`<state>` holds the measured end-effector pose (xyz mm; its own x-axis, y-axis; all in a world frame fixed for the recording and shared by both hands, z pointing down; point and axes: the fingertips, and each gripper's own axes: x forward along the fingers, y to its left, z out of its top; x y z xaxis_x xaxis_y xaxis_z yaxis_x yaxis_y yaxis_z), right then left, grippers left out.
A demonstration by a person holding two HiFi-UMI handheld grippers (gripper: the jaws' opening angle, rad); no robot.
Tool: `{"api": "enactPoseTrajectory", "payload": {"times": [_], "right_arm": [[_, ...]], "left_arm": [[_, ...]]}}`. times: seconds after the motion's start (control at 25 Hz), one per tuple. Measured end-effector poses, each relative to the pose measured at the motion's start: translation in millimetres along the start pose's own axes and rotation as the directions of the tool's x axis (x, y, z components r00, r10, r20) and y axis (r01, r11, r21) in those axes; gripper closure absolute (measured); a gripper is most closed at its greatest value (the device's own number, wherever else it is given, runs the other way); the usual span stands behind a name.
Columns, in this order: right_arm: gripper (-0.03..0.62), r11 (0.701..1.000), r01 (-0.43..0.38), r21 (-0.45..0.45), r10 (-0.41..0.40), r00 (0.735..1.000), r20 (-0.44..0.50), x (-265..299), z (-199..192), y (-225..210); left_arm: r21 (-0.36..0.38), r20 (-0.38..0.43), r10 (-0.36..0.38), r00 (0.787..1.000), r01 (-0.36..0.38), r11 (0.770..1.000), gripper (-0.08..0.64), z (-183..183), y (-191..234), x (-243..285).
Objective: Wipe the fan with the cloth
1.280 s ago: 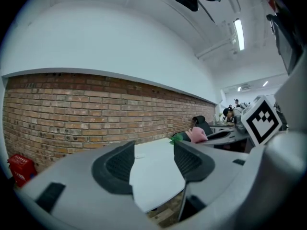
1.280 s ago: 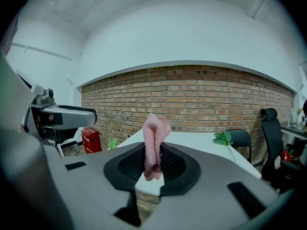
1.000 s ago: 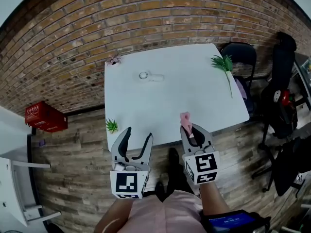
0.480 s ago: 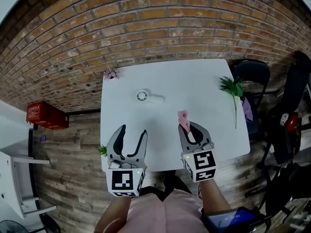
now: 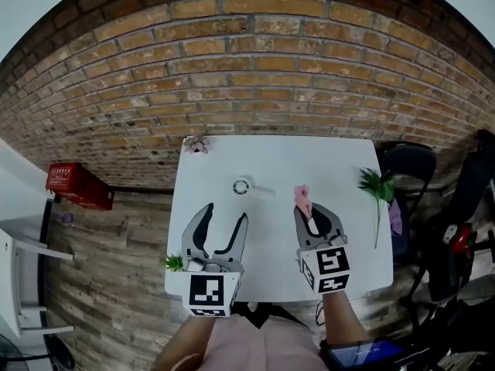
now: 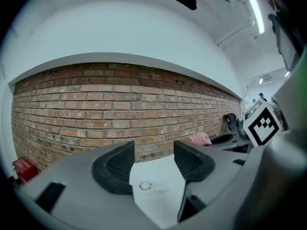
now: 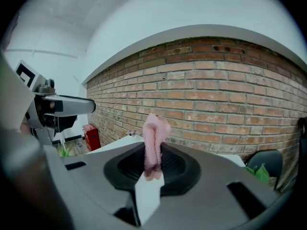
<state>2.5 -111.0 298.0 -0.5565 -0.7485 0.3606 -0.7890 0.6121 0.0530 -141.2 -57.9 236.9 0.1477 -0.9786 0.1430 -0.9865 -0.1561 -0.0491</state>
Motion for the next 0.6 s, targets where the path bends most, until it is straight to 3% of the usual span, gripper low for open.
{"api": "enactPoseTrajectory", "payload": {"times": [0.12,0.6], "right_arm": [[0.525,1.000,0.011,-0.009,-0.012,1.000,-0.027,23,-1,-6],[0.525,1.000,-0.023,-0.015,0.020,0.982,-0.186,125,-49,-20]], "left_arm": [[-0.022,0.002,-0.009,1.000,0.009,1.000,0.298,-6,12,18],[-0.099,-0.127,-0.033,0.991,0.020,0.995,0.296,-73,49,71]]}}
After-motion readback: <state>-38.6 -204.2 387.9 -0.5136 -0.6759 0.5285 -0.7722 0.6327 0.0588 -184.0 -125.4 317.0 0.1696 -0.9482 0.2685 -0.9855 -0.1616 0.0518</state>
